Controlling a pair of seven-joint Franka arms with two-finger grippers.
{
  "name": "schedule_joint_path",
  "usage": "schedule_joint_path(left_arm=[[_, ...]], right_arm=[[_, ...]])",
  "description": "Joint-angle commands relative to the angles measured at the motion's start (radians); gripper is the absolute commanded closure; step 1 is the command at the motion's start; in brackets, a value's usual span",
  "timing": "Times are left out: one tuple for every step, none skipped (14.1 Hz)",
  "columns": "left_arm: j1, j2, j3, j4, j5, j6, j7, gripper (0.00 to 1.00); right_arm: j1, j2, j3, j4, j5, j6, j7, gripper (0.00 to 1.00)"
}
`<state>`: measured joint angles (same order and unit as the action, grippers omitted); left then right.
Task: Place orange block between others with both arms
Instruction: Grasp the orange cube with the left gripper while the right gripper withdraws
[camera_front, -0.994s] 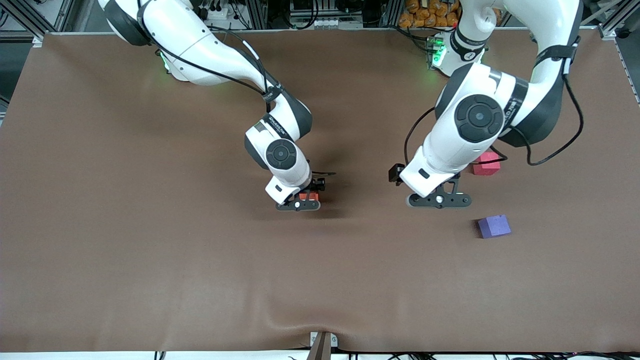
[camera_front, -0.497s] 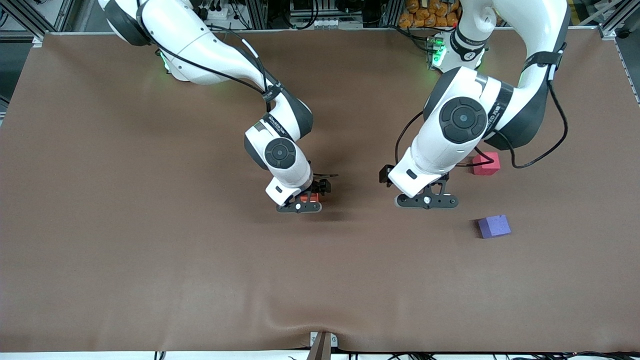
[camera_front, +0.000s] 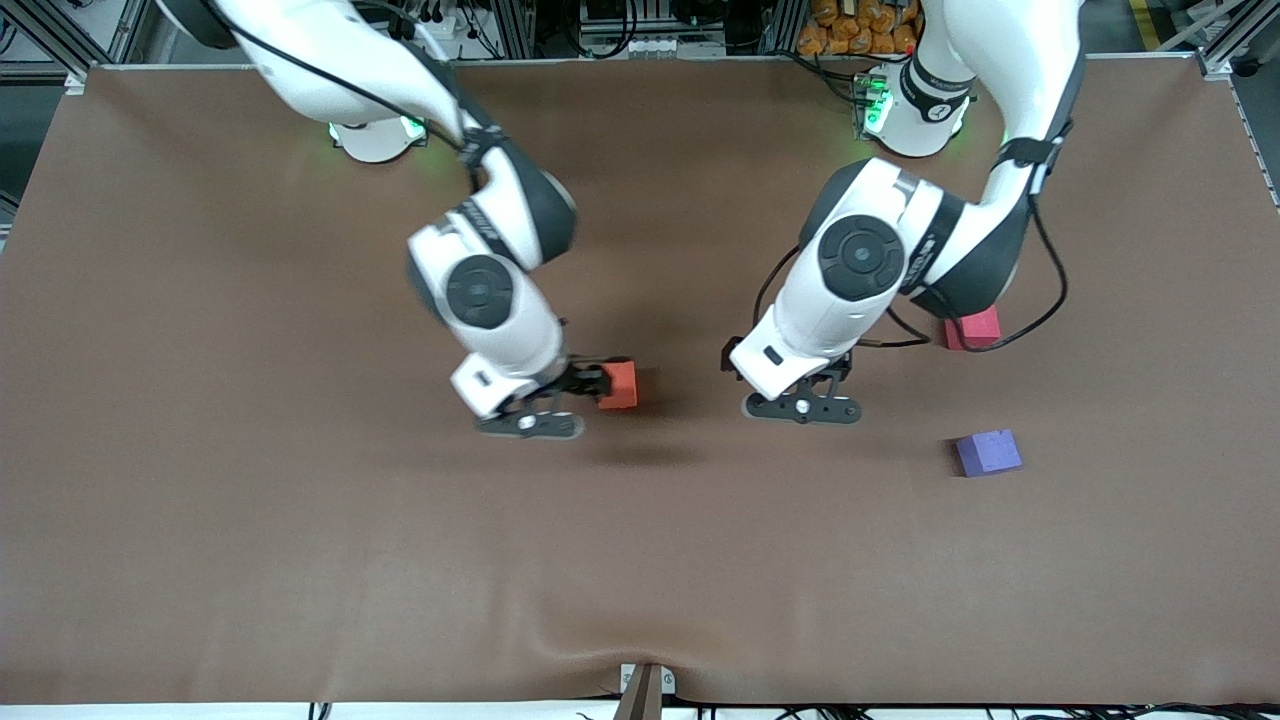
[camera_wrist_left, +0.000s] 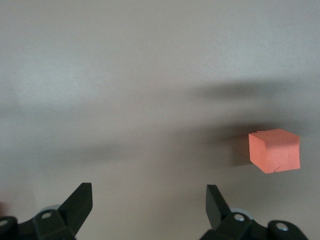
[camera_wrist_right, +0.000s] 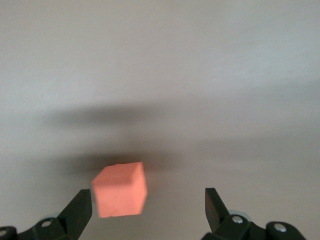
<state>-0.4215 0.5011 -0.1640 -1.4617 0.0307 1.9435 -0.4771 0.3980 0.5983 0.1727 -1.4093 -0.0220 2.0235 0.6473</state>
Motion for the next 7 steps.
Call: schedule_joint_path(left_arm=[[-0.048,0.051,0.001,0.029,0.02,0.047,-0.082,0.0],[-0.066,0.066,0.001,0.031,0.023,0.078,-0.121,0.0],[-0.083,0.077,0.003,0.035,0.021,0.104,-0.142,0.0],[-0.086,0.099,0.003,0.059,0.021,0.12,-0.146,0.0],[-0.101,0.122,0.001,0.081,0.021,0.123,-0.15,0.0],[-0.123,0.145,0.004,0.104,0.021,0.126,-0.159,0.0],[-0.14,0.177,0.006,0.138,0.021,0.136,-0.194,0.0]], right_arm=[[-0.085,-0.066,0.01,-0.046,-0.001,-0.054,-0.072,0.0],[-0.109,-0.083,0.01,-0.057,-0.003,-0.068,-0.099,0.0],[-0.142,-0.106,0.01,-0.072,-0.006,-0.072,-0.126,0.0],[-0.178,-0.126,0.01,-0.092,-0.007,-0.074,-0.161,0.0],[-0.217,-0.15,0.01,-0.112,-0.013,-0.08,-0.219,0.0],[-0.253,-0.172,0.01,-0.131,-0.015,-0.088,-0.276,0.0],[-0.29,-0.193,0.01,-0.146,-0.018,-0.098,-0.317,0.0]])
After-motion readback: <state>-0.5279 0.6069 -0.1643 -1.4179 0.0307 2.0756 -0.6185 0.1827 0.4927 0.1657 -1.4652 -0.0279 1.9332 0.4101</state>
